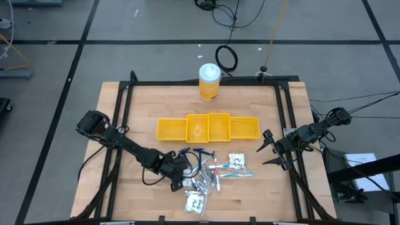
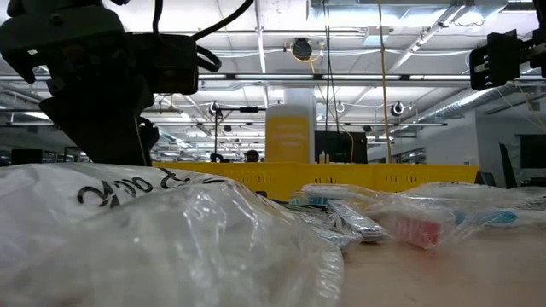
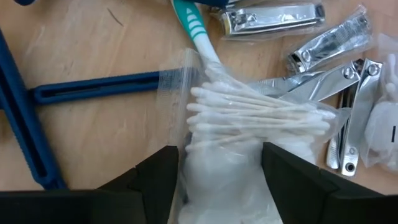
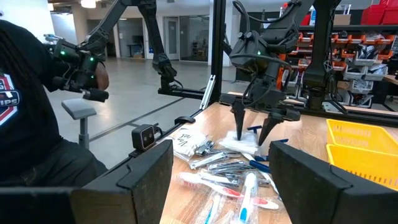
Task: Pick & Place Travel size toiletries
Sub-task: Put the middle vanity pack into the left yellow bin
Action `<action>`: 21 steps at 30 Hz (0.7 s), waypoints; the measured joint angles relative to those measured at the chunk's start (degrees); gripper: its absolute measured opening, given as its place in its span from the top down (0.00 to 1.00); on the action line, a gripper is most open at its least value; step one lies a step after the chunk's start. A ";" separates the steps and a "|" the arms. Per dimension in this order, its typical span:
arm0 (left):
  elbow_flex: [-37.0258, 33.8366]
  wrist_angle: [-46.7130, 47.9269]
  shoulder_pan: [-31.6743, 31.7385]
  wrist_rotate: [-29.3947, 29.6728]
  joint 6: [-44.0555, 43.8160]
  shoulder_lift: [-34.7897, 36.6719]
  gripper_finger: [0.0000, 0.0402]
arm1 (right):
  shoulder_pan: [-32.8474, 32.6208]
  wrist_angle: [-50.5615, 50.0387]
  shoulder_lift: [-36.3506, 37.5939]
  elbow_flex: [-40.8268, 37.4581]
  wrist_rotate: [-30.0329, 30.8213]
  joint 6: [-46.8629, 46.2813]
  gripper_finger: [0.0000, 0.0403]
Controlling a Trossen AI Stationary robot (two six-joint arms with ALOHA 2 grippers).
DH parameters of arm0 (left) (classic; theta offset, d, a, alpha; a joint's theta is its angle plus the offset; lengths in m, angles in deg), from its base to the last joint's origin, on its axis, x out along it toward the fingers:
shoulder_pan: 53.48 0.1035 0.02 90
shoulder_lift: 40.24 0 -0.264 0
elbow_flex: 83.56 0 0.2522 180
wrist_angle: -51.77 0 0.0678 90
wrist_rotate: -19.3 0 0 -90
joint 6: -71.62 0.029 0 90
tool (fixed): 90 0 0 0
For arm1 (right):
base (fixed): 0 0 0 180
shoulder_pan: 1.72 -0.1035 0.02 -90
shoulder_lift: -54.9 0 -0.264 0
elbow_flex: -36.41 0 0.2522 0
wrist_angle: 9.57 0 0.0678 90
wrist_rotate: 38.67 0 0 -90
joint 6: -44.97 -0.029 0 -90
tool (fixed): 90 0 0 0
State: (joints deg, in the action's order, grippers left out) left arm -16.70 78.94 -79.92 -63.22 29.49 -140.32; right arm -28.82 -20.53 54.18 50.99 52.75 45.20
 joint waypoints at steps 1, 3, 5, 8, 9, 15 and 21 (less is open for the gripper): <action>0.00 0.00 0.00 0.00 0.00 0.00 0.47 | 0.00 0.00 0.01 0.00 -0.01 0.02 0.37; 0.00 0.00 0.00 -0.02 0.00 0.00 0.52 | -0.01 0.00 -0.01 0.00 0.01 0.00 0.37; 0.00 0.00 0.00 -0.02 -0.02 0.01 0.56 | -0.01 0.00 -0.01 0.00 0.00 0.00 0.37; 0.00 -0.02 0.00 -0.02 -0.02 0.01 0.62 | -0.01 0.00 -0.02 0.00 -0.01 0.02 0.37; 0.00 -0.02 0.00 -0.02 -0.02 0.00 0.64 | 0.01 0.00 0.00 0.00 0.00 0.02 0.37; -0.01 -0.15 0.33 -1.97 -0.04 0.88 0.73 | -0.01 0.00 -0.02 0.00 0.01 0.02 0.37; -0.02 -0.40 1.86 -3.02 -0.07 4.44 0.77 | 0.02 0.00 -0.02 0.00 0.00 0.02 0.37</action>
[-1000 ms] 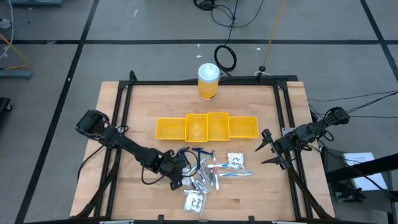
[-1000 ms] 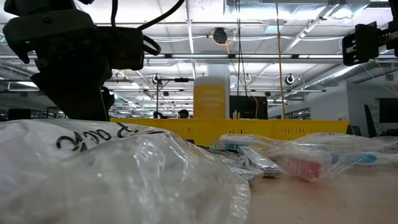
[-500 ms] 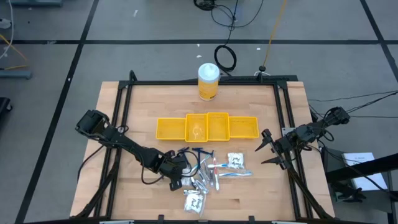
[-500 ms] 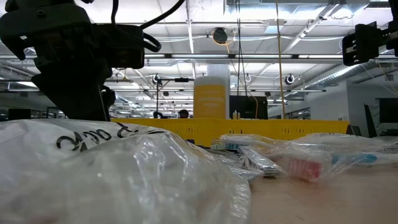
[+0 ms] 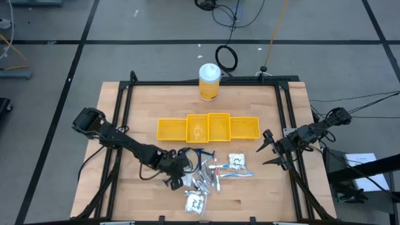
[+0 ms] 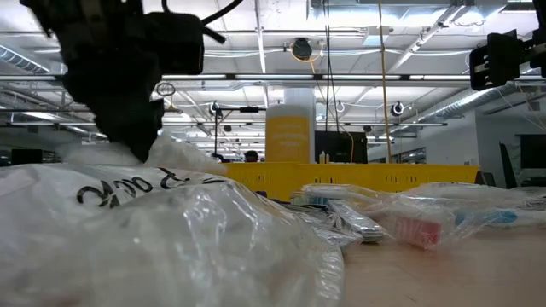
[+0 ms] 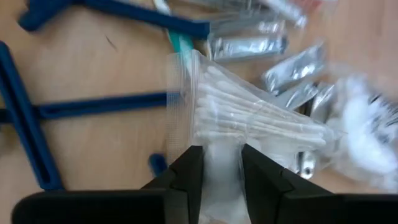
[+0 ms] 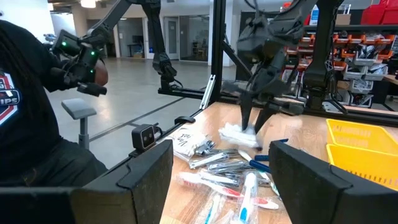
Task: Pick & Place Travel size toiletries
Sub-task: Put the middle vanity pack into the left yellow bin
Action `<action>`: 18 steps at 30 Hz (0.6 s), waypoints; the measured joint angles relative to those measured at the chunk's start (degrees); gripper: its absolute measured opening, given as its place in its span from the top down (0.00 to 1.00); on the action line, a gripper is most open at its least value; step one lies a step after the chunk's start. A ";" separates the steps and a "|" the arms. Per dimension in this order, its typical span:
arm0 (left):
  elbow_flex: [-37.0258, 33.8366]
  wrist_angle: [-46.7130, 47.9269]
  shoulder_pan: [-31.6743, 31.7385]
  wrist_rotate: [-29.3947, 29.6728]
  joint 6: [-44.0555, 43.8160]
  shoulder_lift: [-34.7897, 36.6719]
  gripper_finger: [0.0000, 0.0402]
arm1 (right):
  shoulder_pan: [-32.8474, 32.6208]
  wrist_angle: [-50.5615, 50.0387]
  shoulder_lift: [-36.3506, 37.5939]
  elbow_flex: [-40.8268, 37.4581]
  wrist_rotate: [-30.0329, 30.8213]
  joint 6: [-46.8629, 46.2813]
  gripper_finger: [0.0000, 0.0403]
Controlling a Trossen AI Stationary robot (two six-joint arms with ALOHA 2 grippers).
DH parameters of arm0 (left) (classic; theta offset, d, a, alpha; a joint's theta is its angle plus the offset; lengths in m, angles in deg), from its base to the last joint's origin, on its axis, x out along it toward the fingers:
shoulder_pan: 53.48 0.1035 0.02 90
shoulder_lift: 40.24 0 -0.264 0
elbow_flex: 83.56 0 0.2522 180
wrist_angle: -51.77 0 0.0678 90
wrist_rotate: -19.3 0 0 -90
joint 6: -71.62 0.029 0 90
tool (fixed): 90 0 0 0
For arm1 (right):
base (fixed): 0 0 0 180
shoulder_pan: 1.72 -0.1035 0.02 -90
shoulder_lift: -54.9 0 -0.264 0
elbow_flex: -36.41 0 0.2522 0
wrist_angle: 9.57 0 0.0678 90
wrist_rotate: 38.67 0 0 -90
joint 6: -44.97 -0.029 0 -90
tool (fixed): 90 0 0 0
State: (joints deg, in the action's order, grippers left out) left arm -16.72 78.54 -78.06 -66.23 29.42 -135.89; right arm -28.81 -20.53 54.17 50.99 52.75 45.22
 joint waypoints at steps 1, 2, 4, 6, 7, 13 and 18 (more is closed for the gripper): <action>0.00 -0.03 0.24 0.02 0.00 0.59 0.77 | -0.02 0.00 0.02 0.00 0.01 0.00 0.37; 0.00 0.09 0.42 0.02 -0.02 1.08 0.77 | 0.00 0.00 0.00 0.00 0.01 0.00 0.37; 0.00 0.07 0.91 0.02 0.00 2.00 0.77 | 0.00 0.00 0.00 0.00 0.01 0.00 0.37; 0.00 0.71 1.38 -0.03 0.34 3.19 0.77 | -0.01 0.00 0.00 0.00 0.01 -0.02 0.37; 0.00 0.91 1.60 -0.04 0.80 3.75 0.77 | 0.00 0.00 0.02 0.00 0.00 0.00 0.37; -0.02 0.56 4.06 1.04 4.59 8.54 0.77 | -0.01 0.00 0.00 0.00 0.00 0.00 0.37; -0.02 1.39 7.24 1.63 7.97 13.57 0.77 | -0.02 0.00 0.02 0.00 0.01 0.00 0.37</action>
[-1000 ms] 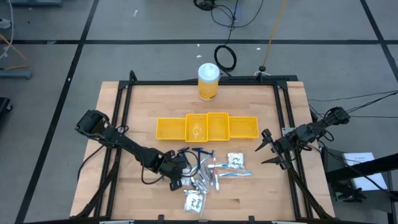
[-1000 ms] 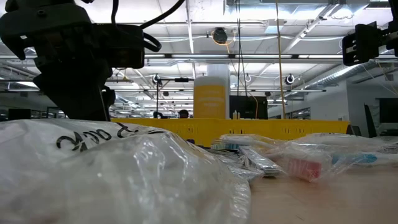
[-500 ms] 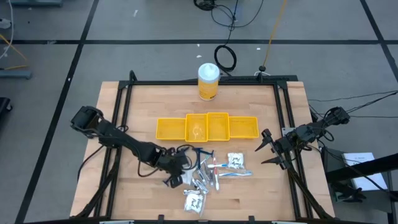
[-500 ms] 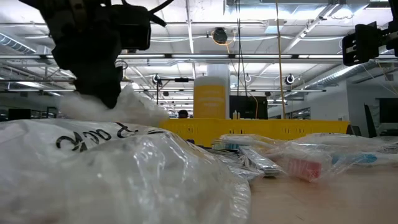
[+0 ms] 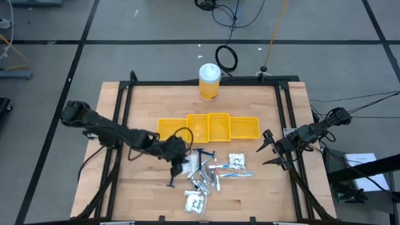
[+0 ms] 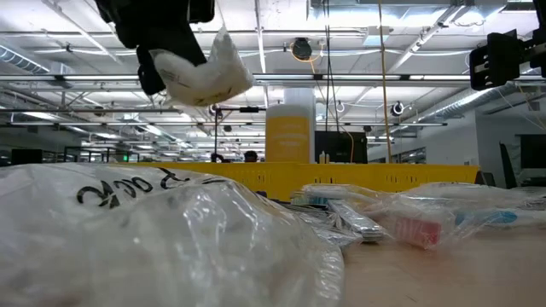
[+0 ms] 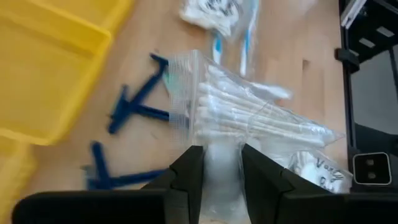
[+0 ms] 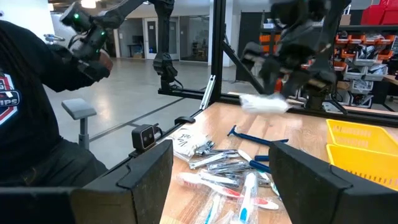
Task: Pick & Place Travel size toiletries
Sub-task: Put the middle vanity pack into the left yellow bin
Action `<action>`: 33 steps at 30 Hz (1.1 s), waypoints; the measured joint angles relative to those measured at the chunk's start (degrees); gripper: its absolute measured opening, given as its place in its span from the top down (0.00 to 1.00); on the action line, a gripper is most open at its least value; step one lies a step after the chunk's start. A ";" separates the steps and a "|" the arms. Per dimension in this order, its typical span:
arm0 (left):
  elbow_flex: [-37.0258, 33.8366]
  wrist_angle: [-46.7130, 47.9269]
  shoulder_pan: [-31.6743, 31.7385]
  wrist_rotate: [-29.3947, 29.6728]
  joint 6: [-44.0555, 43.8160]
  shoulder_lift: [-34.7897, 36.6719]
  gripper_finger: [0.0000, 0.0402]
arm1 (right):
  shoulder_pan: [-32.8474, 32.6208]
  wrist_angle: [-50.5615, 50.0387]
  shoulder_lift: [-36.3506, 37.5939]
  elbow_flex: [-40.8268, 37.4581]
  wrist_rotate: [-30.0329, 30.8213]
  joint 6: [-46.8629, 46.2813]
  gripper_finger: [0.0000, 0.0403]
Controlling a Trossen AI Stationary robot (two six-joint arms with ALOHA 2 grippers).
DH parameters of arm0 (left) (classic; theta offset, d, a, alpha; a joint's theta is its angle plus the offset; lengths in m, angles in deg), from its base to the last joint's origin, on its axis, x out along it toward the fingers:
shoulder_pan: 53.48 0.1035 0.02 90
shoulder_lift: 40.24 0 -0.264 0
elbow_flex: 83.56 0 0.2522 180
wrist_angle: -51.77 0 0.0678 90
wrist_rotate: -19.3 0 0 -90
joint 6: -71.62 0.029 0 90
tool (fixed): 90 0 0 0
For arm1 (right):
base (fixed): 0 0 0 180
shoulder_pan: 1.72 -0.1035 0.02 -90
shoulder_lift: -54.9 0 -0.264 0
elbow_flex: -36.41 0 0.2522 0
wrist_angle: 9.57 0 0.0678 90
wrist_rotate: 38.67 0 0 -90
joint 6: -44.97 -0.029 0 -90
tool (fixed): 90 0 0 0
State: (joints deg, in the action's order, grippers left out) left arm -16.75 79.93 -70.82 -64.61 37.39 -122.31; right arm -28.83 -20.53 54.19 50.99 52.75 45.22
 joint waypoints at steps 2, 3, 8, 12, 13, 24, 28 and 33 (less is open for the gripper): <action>0.02 0.52 1.35 0.17 2.02 1.69 0.77 | 0.00 0.00 -0.02 0.00 -0.01 0.00 0.37; 0.02 1.17 2.04 0.42 3.02 2.50 0.77 | 0.02 0.00 -0.02 0.00 -0.01 -0.01 0.37; 0.02 7.00 5.33 5.67 7.26 5.27 0.77 | 0.01 0.00 -0.01 0.00 -0.01 0.00 0.37; 0.02 11.48 8.12 11.38 8.30 5.36 0.77 | 0.02 0.00 0.00 0.00 -0.01 -0.01 0.37; 0.02 13.02 8.80 12.53 8.47 5.36 0.77 | 0.01 0.00 -0.01 0.00 -0.01 0.00 0.37; 0.02 24.55 15.97 23.14 5.66 5.19 0.77 | 0.02 0.00 -0.02 0.00 0.00 0.00 0.37; 0.02 24.58 17.06 21.10 7.07 5.19 0.77 | 0.02 0.00 -0.02 0.00 -0.01 0.00 0.37; 0.02 24.47 17.05 17.21 8.42 5.19 0.77 | 0.00 0.00 -0.02 0.00 0.01 -0.02 0.37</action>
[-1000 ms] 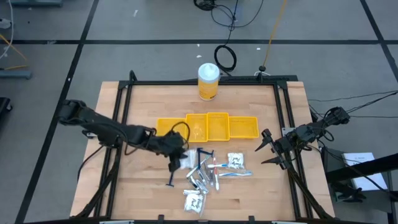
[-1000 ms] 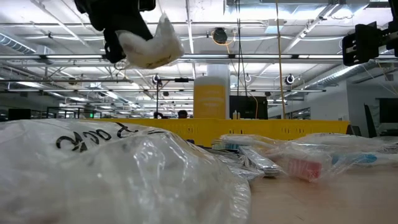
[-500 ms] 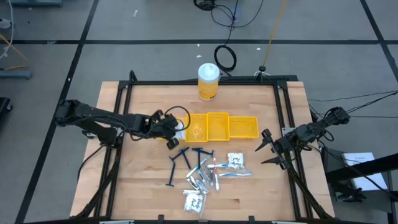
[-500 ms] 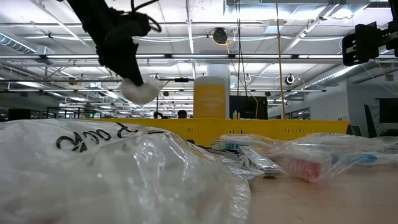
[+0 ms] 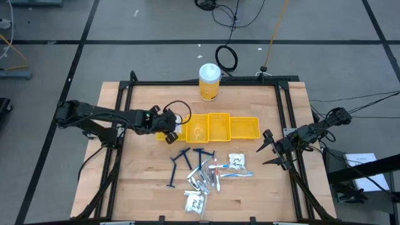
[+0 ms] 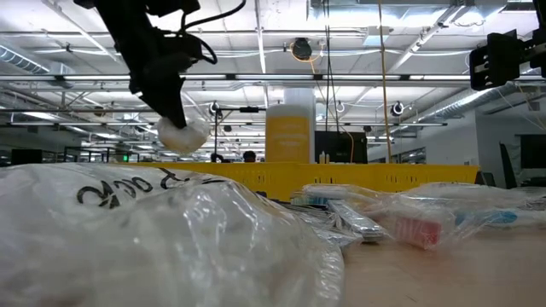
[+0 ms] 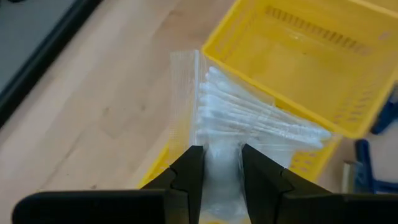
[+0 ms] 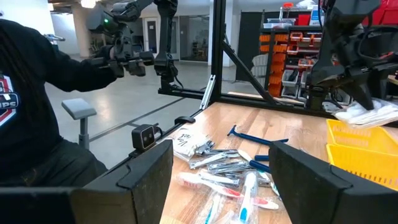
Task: Pick & Place Travel size toiletries
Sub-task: Put the middle vanity pack into the left yellow bin, then put the bottom vanity pack into the left yellow bin
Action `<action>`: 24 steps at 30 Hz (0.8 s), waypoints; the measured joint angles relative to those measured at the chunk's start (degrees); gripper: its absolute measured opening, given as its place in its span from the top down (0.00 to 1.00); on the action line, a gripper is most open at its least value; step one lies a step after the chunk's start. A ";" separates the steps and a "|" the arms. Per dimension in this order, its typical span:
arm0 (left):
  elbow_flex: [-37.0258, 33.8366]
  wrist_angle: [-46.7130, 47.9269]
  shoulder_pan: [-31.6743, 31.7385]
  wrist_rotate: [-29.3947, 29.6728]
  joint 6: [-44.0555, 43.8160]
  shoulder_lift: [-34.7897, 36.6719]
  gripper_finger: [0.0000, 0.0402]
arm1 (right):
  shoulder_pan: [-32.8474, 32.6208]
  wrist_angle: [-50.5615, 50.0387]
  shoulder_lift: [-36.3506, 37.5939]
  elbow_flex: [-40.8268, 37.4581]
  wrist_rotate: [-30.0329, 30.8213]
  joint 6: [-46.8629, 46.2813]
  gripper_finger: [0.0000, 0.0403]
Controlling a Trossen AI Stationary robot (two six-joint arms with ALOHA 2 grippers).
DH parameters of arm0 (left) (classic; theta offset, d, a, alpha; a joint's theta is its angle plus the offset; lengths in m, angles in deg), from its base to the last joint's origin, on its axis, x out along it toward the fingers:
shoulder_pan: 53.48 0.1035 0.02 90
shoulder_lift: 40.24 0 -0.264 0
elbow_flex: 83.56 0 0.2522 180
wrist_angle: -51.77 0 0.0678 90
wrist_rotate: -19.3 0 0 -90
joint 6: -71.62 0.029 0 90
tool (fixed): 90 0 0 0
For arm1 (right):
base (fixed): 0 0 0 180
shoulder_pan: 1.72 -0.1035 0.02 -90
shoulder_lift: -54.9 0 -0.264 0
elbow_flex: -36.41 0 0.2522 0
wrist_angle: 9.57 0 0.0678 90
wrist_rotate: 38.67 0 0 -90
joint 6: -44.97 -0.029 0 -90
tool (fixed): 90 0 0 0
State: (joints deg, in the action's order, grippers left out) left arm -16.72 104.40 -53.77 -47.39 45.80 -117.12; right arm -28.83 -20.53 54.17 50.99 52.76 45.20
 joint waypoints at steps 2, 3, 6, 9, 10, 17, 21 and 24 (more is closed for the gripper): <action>0.00 0.00 0.01 -0.82 0.07 0.00 0.77 | 0.02 0.00 0.00 0.00 -0.02 0.02 0.37; 0.00 0.00 0.01 -1.03 0.05 0.00 0.77 | 0.00 0.00 0.00 0.00 0.00 0.02 0.37; 0.00 0.00 0.01 -1.32 -1.38 0.00 0.77 | 0.01 0.00 0.00 0.00 0.00 0.01 0.37; 0.00 0.03 0.02 -2.41 -3.37 0.00 0.77 | 0.02 0.00 0.01 0.00 -0.02 0.02 0.37; 0.00 0.07 0.06 -3.01 -3.93 0.00 0.77 | 0.00 0.00 0.00 0.00 -0.01 0.02 0.37; 0.00 1.57 0.25 -3.89 -6.62 0.00 0.66 | 0.00 0.00 0.00 0.00 -0.02 0.01 0.37; 0.00 2.85 1.17 -3.75 -7.34 0.00 0.51 | 0.00 0.00 0.00 0.00 -0.02 0.02 0.37; 0.00 3.08 1.96 -3.45 -5.14 0.00 0.41 | 0.02 0.00 0.00 0.00 -0.02 0.00 0.37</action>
State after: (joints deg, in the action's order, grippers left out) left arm -16.72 107.48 -51.81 -50.85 40.67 -117.12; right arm -28.81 -20.53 54.17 50.99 52.74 45.20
